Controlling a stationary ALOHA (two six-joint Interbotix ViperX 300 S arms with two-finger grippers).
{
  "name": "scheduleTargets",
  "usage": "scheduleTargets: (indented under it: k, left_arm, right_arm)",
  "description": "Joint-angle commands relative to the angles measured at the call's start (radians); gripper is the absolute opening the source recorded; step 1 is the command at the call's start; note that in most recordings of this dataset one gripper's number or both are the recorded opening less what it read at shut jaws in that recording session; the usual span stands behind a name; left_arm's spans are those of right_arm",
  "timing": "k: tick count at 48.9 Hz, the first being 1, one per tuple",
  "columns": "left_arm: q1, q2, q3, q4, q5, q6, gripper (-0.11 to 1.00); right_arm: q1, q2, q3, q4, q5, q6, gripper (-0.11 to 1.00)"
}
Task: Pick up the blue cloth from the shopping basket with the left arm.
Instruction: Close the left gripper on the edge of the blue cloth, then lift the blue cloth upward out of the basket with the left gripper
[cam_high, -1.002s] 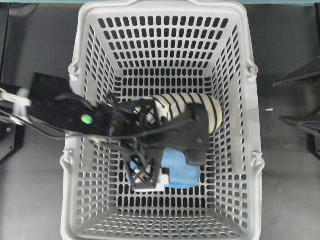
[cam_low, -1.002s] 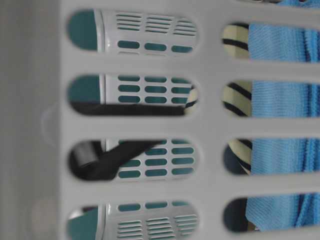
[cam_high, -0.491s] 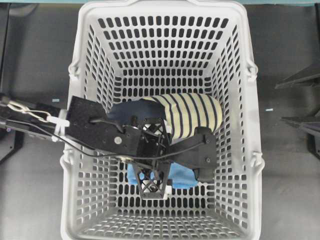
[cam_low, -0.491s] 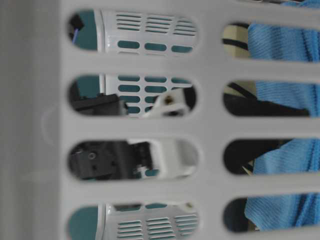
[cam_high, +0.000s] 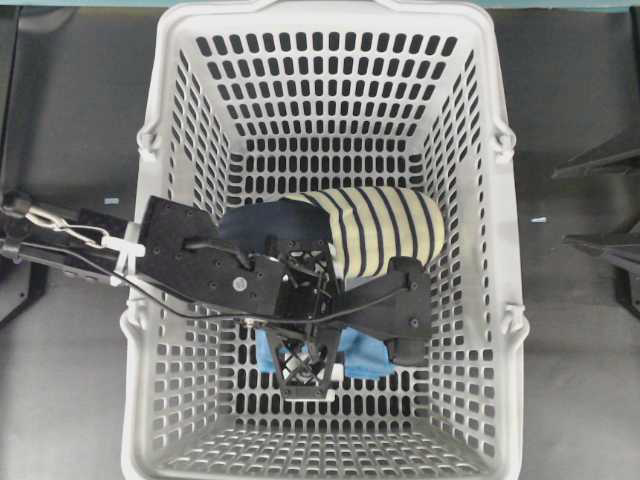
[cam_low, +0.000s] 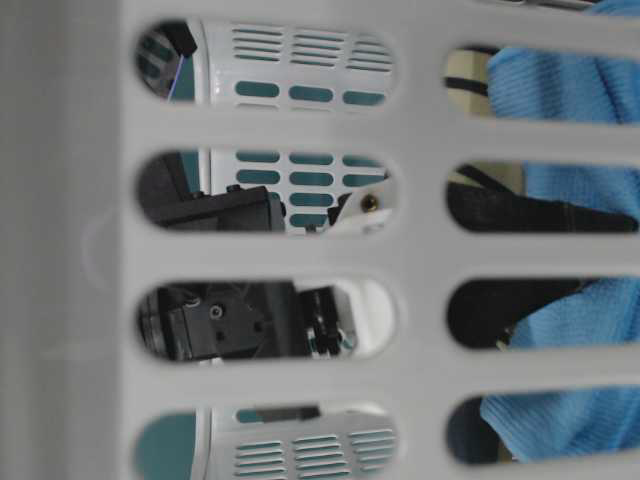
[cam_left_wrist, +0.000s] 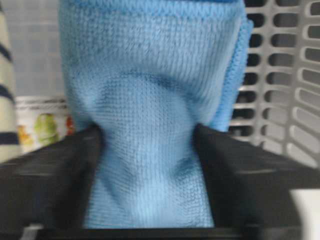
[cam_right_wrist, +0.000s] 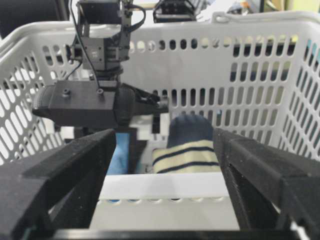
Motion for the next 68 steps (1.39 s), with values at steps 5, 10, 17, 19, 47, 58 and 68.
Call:
scheduleTargets:
  k: [5, 10, 17, 19, 47, 58, 68]
  left_arm:
    - [-0.009, -0.034, -0.014, 0.003, 0.017, 0.0, 0.22]
    - [-0.009, -0.064, -0.037, 0.003, 0.038, -0.002, 0.14]
    - [-0.009, -0.107, -0.11, 0.003, 0.092, 0.0, 0.14]
    - [-0.009, -0.115, -0.14, 0.003, 0.121, 0.0, 0.14]
    - [-0.008, -0.115, -0.614, 0.011, 0.653, 0.012, 0.14]
    - [-0.008, -0.12, -0.598, 0.011, 0.643, 0.031, 0.14]
    - [-0.008, -0.199, -0.477, 0.012, 0.511, 0.034, 0.14]
  right_arm:
    - [0.003, 0.003, 0.003, 0.005, -0.011, 0.025, 0.76]
    - [0.003, 0.003, 0.008, 0.005, -0.011, 0.041, 0.76]
    - [0.003, 0.003, 0.008, 0.005, -0.011, 0.046, 0.76]
    - [0.003, 0.003, 0.008, 0.005, -0.011, 0.046, 0.76]
    - [0.003, -0.012, 0.011, 0.005, -0.014, 0.048, 0.76]
    - [0.005, -0.012, 0.011, 0.005, -0.015, 0.048, 0.76]
    - [0.003, -0.015, 0.011, 0.005, -0.017, 0.049, 0.76]
